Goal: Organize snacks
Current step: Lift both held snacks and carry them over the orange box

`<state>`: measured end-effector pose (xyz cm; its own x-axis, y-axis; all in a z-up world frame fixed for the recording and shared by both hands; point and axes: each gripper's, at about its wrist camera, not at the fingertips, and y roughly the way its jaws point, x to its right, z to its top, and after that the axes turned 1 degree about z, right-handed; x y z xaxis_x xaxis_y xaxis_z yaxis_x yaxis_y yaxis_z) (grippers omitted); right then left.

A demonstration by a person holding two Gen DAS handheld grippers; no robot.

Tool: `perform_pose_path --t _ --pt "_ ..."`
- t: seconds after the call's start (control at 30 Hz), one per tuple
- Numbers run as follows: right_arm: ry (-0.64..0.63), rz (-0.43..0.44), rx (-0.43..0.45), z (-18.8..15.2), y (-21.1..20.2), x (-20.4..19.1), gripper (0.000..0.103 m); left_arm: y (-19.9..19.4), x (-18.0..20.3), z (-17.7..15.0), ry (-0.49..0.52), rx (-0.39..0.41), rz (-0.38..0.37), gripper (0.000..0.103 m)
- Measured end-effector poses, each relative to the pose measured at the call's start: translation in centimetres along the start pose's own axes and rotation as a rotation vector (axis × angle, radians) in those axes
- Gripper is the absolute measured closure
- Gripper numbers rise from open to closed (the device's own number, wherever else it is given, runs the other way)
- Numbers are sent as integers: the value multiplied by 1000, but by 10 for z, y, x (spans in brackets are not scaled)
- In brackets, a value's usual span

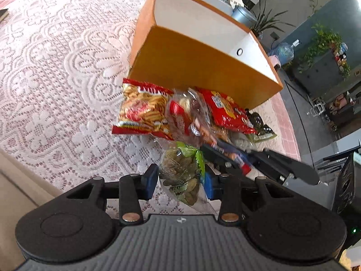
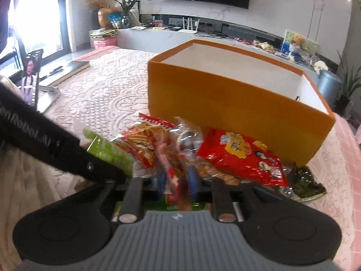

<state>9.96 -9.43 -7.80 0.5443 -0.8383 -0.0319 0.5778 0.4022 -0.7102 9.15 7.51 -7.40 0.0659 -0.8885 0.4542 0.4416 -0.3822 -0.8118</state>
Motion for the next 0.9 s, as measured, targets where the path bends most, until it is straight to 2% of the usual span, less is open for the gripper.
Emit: perform_pose_path --t 0.4,0.67,0.9 --pt "69 69 67 14 -38 -3 89 -32 11 2 29 136 32 57" --pt "116 42 164 30 -83 4 89 -58 27 10 92 235 37 57" --pt "146 -11 239 59 -104 25 89 -71 56 38 198 300 7 57"
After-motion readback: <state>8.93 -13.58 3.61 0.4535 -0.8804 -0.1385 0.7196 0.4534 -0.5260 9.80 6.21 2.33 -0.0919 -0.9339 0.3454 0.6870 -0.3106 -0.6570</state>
